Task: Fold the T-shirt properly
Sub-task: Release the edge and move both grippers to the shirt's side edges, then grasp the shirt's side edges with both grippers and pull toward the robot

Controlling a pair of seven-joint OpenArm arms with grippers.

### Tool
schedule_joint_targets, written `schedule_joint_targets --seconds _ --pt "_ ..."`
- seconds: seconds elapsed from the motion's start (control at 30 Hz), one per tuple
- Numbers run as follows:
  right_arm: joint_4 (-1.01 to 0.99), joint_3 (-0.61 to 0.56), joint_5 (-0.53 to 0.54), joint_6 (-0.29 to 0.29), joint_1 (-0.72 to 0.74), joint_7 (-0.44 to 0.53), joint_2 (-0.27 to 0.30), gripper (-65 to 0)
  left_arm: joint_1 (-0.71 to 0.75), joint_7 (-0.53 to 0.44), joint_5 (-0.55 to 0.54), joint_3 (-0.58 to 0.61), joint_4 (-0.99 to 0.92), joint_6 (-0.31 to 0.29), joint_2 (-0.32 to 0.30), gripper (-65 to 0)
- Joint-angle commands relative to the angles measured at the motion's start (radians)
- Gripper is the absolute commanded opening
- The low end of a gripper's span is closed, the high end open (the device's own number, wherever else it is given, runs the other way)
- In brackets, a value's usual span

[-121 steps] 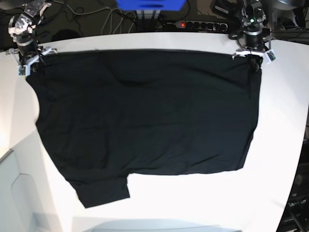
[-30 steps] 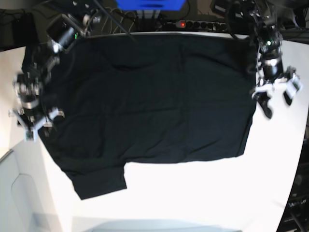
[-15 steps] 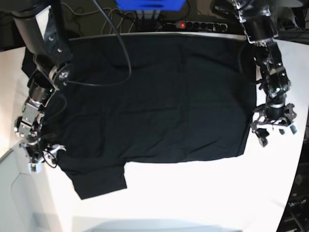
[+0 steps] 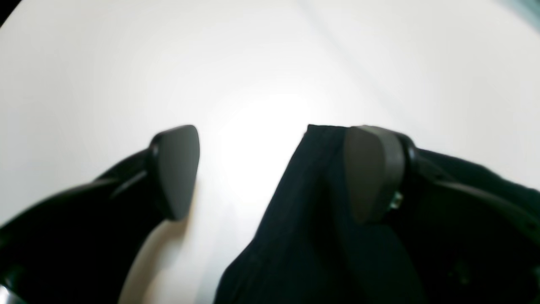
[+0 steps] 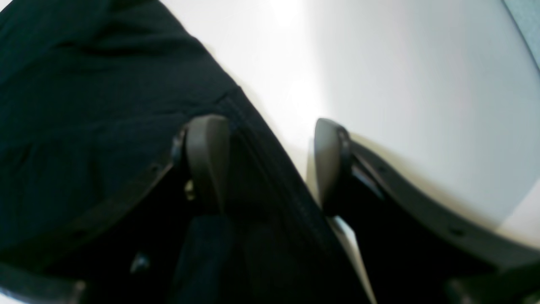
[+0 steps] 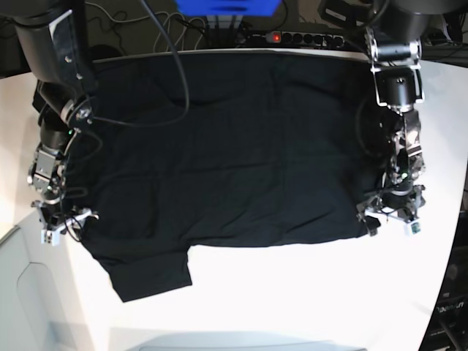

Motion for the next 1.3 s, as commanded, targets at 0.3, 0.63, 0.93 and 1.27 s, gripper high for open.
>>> schedule_joint_targets --seconds 0.3,0.63,0.93,1.27 --pt "0.007 0.0 -0.005 -0.01 -0.034 -0.023 -0.014 -39.5 -0.095 -0.021 -0.004 0.086 -0.155 -0.003 -0.008 -13.0" --pt "0.007 0.0 -0.006 -0.01 -0.042 -0.023 -0.028 -39.9 -0.095 -0.023 -0.004 0.202 -0.188 -0.003 -0.006 -13.3" --pt "0.007 0.0 -0.006 -0.01 -0.06 -0.023 -0.029 -50.6 -0.091 -0.023 -0.005 0.224 -0.192 -0.003 -0.005 -38.4" --pt "0.007 0.0 -0.006 -0.01 -0.06 -0.023 -0.029 -65.0 -0.091 -0.023 -0.01 0.218 -0.171 -0.003 -0.005 -65.0"
